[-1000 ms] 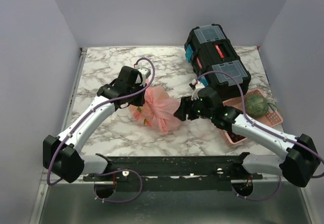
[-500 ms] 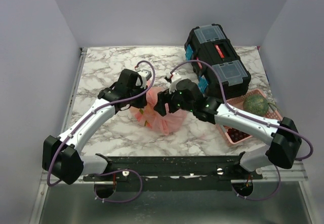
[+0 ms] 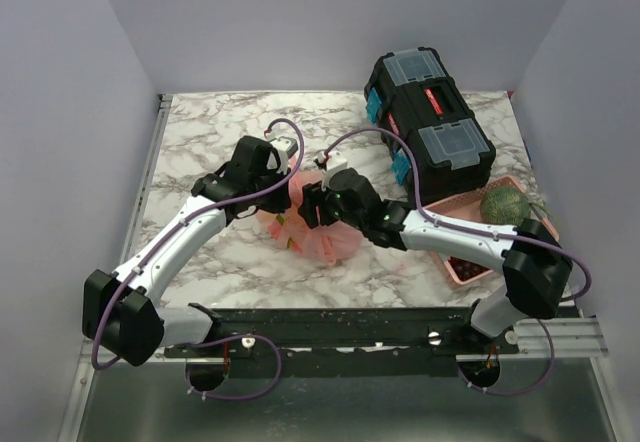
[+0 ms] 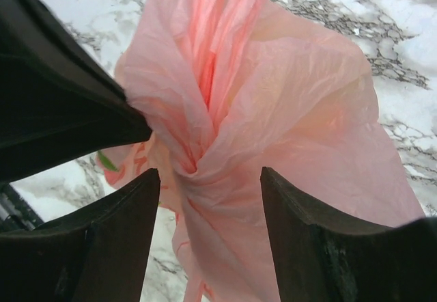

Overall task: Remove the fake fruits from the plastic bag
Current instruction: Untie the plastic bag at the center of the board.

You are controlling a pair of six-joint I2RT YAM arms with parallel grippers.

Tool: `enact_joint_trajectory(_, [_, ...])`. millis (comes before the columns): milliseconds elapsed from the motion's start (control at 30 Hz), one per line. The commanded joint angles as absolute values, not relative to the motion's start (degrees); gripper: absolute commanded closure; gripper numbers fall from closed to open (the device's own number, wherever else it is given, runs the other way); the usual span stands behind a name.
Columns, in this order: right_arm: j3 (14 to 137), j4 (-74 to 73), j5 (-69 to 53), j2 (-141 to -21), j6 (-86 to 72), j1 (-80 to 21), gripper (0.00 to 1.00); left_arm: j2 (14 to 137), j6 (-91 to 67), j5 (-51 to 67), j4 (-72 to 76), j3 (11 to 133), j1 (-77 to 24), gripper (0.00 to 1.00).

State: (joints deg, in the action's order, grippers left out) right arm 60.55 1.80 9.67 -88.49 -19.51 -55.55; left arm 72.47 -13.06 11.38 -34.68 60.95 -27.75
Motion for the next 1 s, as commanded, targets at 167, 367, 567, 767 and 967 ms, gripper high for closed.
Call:
enact_joint_trajectory(167, [61.99, -0.62, 17.54, -93.7, -27.9, -56.07, 0.53, 72.03, -13.62, 13.08, -33.84, 60.88, -27.52, 1.0])
enact_joint_trajectory(367, [58.92, 1.21, 19.36, -90.62, -28.31, -56.07, 0.69, 71.15, -14.19, 7.7, -35.12, 61.08, -27.27, 1.0])
enact_joint_trajectory(567, [55.38, 1.26, 20.85, -87.63, -27.23, -56.07, 0.88, 68.38, -17.34, 0.49, -35.25, 60.52, -24.74, 1.0])
enact_joint_trajectory(767, [52.53, 4.75, 15.09, -85.58, -22.65, -56.07, 0.96, 66.55, -13.72, 6.9, -34.59, 59.98, -23.91, 0.83])
enact_joint_trajectory(967, [55.17, 4.28, 6.86, -88.43, -20.65, -56.0, 0.97, 61.61, -11.14, 19.61, -29.05, 56.65, -23.91, 0.36])
